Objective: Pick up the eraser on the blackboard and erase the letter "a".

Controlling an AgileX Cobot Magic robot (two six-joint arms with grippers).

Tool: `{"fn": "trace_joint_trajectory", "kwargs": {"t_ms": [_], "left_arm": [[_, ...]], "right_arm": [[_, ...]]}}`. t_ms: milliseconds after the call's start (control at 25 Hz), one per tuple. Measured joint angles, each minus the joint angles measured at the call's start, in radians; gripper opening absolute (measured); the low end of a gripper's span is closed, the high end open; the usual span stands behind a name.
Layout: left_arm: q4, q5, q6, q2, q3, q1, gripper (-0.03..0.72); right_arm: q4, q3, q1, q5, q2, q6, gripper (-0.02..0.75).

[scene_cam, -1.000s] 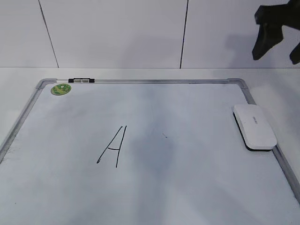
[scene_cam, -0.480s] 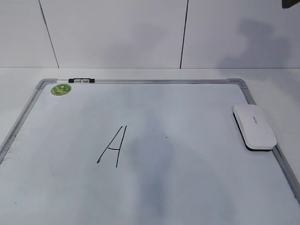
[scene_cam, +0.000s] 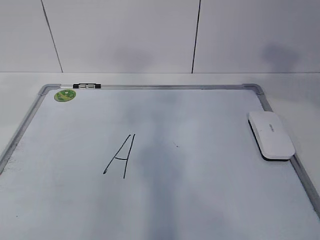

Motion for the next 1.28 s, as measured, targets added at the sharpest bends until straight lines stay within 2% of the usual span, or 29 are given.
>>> {"fn": "trace_joint_trajectory", "kwargs": {"t_ms": [160, 520, 1000, 1280], "left_arm": [[0.014, 0.009, -0.014, -0.094, 0.01, -0.044, 0.529], [0.02, 0.019, -0.026, -0.312, 0.085, -0.084, 0.529], [0.008, 0.026, -0.028, -0.566, 0.324, -0.103, 0.529], [0.01, 0.027, -0.029, -0.64, 0.463, -0.105, 0.529]], "right_arm": [[0.0, 0.092, 0.0, 0.002, -0.127, -0.008, 0.62], [-0.011, 0.243, 0.0, 0.01, -0.398, -0.02, 0.614], [-0.044, 0.456, 0.0, 0.012, -0.607, -0.086, 0.599], [-0.167, 0.613, 0.056, 0.012, -0.686, -0.12, 0.596]]}}
